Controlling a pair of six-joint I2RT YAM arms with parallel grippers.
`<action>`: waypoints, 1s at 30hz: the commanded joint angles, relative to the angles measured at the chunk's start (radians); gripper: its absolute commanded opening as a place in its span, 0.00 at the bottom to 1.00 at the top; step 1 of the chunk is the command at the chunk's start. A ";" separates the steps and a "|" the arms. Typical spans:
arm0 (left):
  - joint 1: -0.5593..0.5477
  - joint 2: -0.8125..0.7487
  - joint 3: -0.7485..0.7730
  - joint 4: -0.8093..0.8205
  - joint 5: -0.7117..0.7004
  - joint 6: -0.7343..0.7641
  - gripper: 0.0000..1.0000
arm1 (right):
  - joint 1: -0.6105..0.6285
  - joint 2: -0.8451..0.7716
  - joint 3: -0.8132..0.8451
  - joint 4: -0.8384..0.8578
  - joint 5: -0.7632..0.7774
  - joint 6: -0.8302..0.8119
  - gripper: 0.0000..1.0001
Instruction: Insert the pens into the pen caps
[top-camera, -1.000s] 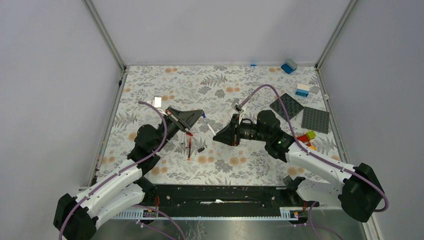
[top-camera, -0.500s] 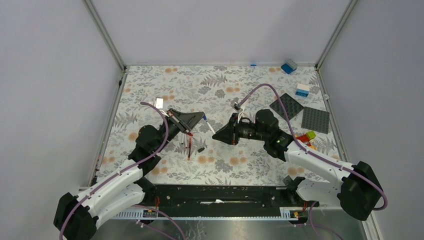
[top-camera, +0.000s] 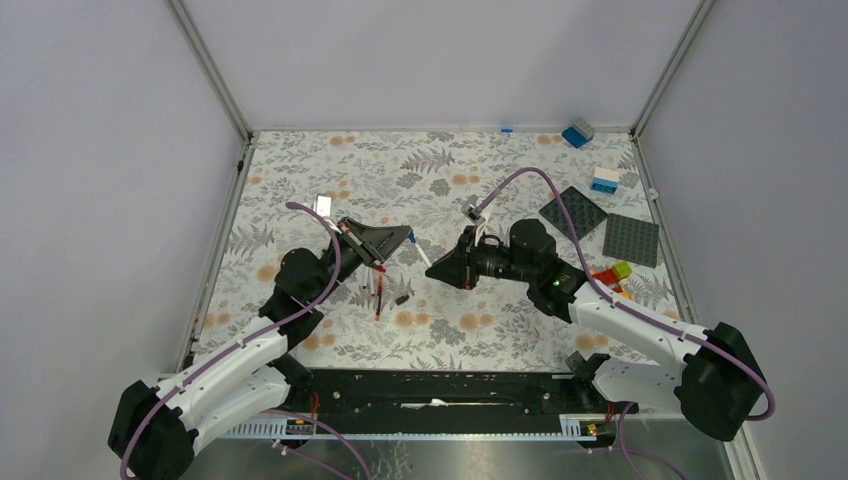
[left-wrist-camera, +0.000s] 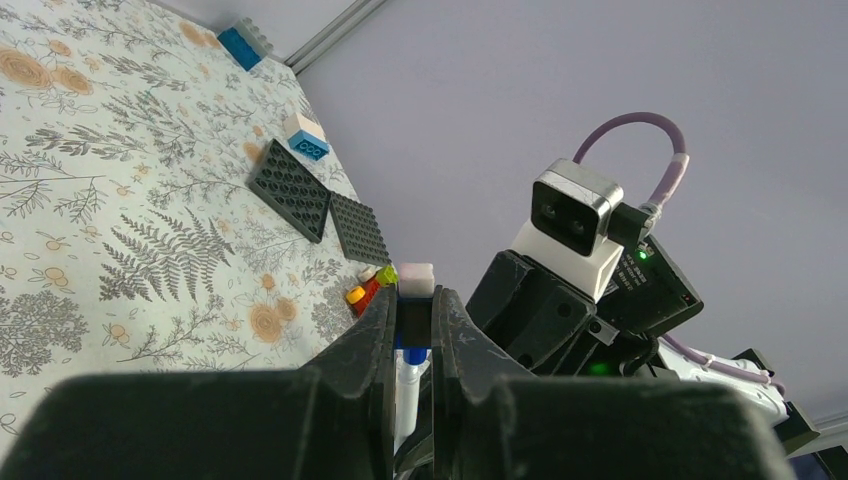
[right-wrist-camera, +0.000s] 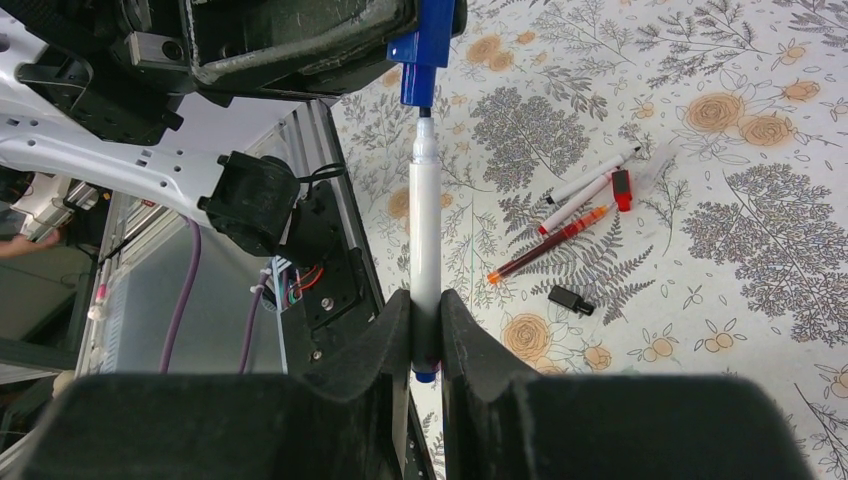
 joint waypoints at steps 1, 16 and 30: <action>0.005 -0.001 0.004 0.061 0.028 -0.003 0.00 | 0.011 -0.004 0.046 0.022 0.026 -0.023 0.00; 0.004 0.020 -0.017 0.099 0.045 -0.028 0.00 | 0.013 0.004 0.067 0.025 0.043 -0.024 0.00; 0.003 0.030 -0.032 0.114 0.056 -0.039 0.00 | 0.013 0.036 0.110 0.010 0.090 -0.029 0.00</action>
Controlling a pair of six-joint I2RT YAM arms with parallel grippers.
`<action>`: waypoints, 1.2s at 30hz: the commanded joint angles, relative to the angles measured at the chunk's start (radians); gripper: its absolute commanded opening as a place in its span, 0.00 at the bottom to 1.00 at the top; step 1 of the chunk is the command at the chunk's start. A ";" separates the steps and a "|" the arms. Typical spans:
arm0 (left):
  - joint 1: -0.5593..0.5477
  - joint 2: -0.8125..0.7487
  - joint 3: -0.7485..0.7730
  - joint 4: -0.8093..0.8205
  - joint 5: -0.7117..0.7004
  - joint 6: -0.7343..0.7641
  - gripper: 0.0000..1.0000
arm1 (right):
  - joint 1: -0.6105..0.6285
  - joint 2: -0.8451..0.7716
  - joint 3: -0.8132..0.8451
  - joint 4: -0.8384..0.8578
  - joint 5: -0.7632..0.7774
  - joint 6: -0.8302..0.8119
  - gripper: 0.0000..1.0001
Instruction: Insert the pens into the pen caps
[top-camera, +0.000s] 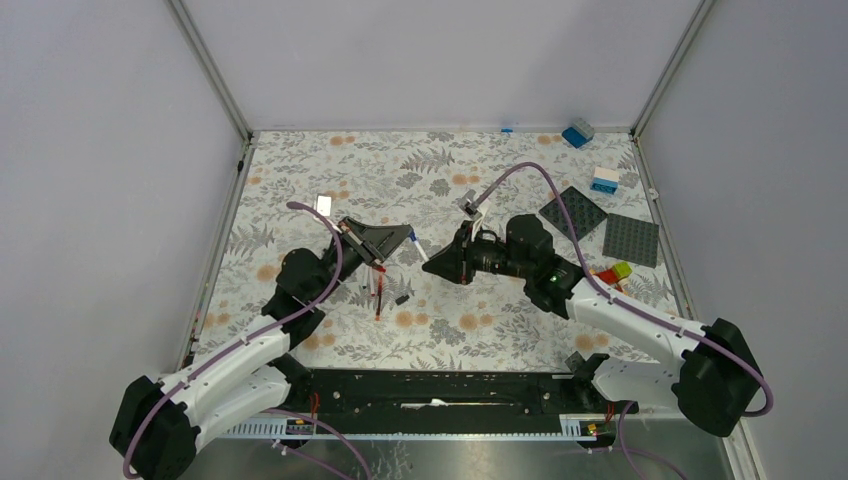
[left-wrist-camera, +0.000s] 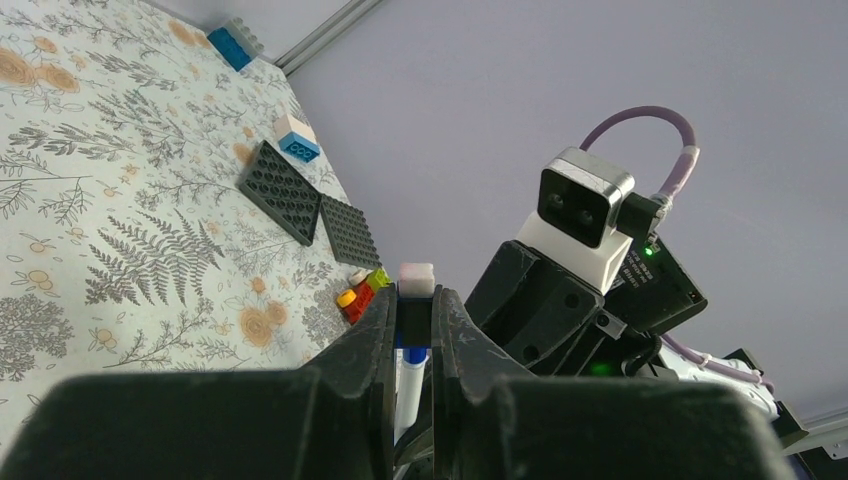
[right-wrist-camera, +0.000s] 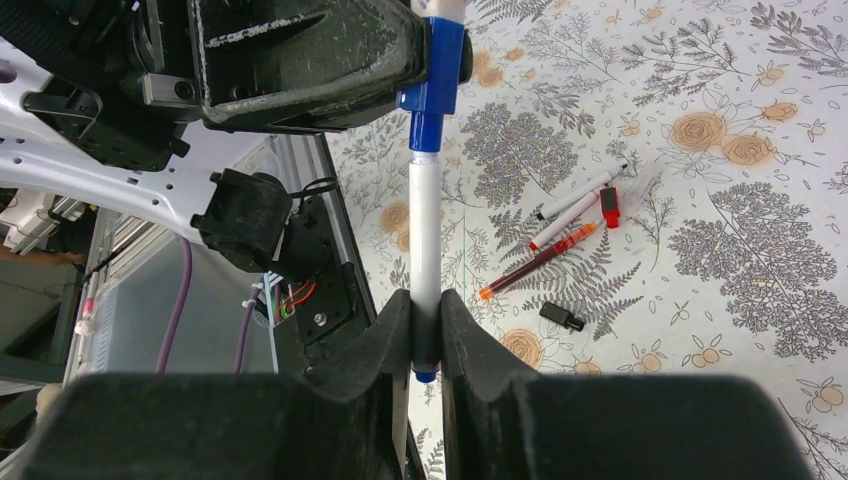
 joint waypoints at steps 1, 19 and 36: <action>-0.001 0.006 -0.018 0.062 0.043 -0.010 0.00 | 0.006 0.016 0.075 0.016 0.062 -0.022 0.00; -0.001 0.024 -0.038 0.026 0.049 -0.017 0.00 | 0.006 0.095 0.223 -0.150 0.179 -0.096 0.00; -0.004 0.021 -0.065 0.043 0.099 -0.018 0.00 | 0.002 0.201 0.362 -0.135 0.095 -0.117 0.00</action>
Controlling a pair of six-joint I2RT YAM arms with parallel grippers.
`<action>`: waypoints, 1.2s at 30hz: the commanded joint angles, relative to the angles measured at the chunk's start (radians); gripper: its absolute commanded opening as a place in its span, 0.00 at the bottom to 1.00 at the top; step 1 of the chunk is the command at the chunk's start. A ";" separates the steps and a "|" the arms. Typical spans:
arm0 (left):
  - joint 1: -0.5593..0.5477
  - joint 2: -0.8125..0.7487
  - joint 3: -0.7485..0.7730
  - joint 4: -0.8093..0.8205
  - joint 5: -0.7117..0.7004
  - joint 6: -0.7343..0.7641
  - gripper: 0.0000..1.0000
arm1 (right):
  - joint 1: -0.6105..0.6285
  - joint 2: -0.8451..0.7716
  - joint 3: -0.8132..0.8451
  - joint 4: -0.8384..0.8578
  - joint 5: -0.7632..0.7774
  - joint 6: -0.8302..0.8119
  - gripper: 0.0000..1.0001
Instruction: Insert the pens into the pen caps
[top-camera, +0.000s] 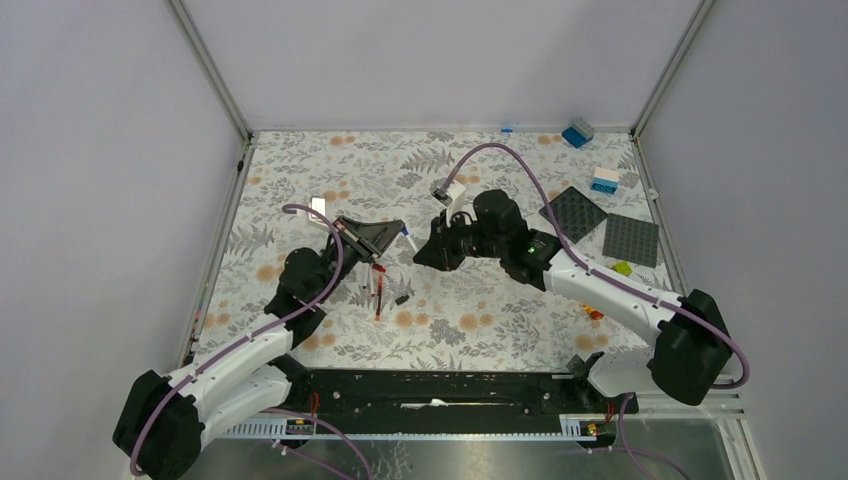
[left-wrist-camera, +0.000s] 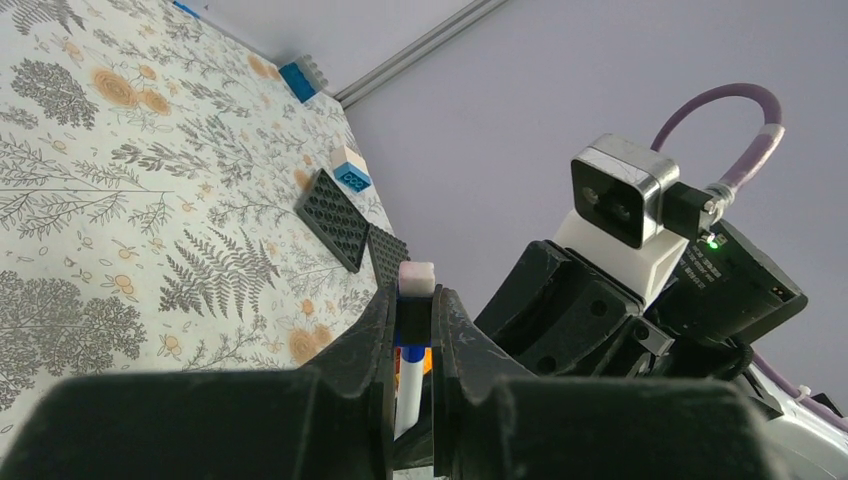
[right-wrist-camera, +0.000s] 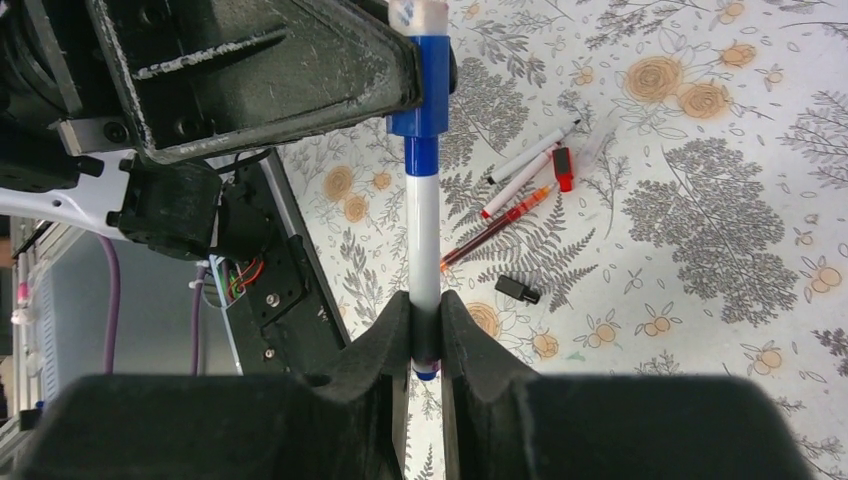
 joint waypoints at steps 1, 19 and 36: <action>-0.033 -0.024 -0.033 0.019 0.182 -0.009 0.00 | -0.016 0.016 0.099 0.192 -0.002 0.000 0.00; -0.033 -0.100 -0.126 0.139 0.264 -0.015 0.00 | -0.157 0.034 0.012 0.578 -0.481 0.311 0.00; -0.036 0.003 -0.021 -0.132 0.150 0.011 0.00 | -0.126 0.108 0.193 0.104 -0.046 0.049 0.00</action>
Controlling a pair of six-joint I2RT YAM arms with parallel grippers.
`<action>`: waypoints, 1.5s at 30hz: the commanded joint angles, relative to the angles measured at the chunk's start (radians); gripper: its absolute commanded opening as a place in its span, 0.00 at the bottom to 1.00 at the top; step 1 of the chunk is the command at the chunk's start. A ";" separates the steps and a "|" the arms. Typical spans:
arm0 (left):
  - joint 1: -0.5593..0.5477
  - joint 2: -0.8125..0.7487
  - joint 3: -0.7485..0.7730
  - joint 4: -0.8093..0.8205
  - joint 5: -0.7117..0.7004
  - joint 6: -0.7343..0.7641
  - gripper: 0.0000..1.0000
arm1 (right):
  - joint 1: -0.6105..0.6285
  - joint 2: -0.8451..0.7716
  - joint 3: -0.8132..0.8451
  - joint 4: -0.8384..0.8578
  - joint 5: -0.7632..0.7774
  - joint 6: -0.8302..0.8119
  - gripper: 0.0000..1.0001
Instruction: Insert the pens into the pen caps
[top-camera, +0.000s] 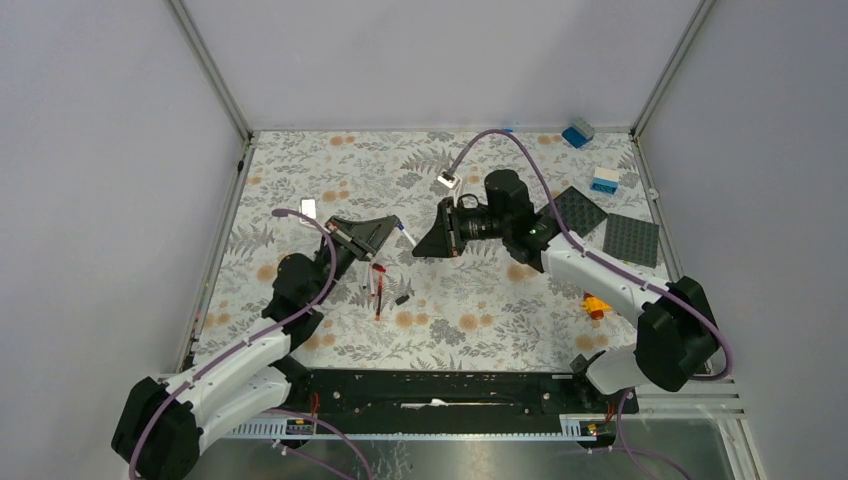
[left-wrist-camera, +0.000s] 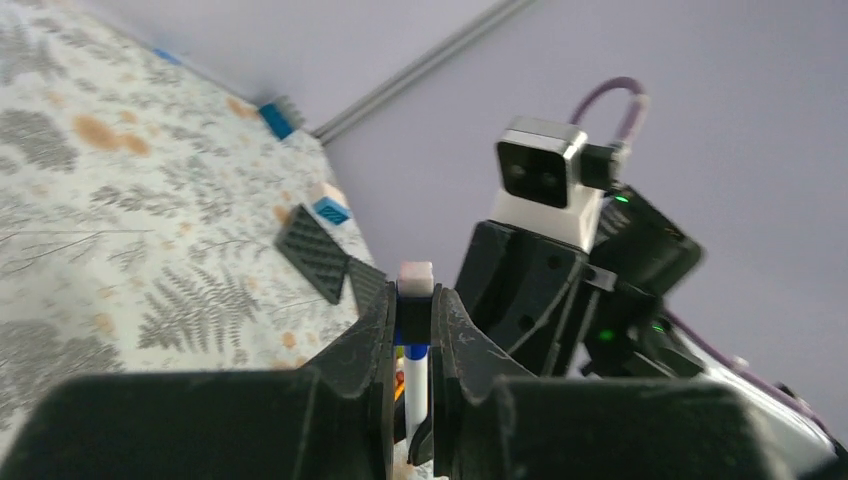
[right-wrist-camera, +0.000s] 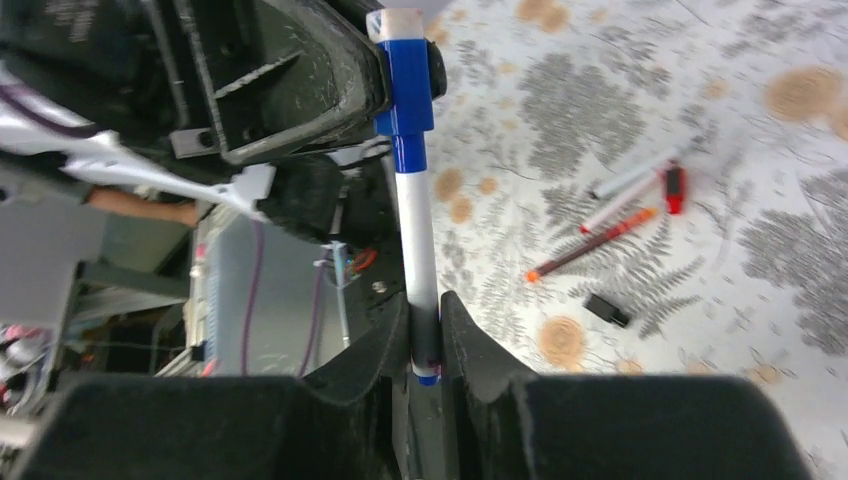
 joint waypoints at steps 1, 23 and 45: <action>-0.040 0.077 0.031 -0.247 0.140 0.015 0.00 | 0.020 0.046 0.185 -0.088 0.412 -0.155 0.00; -0.046 0.177 0.071 -0.373 0.057 -0.003 0.00 | 0.097 0.124 0.225 -0.182 0.578 -0.236 0.00; -0.043 -0.097 0.125 -0.609 -0.123 0.120 0.84 | 0.095 0.028 0.051 -0.252 0.716 -0.282 0.00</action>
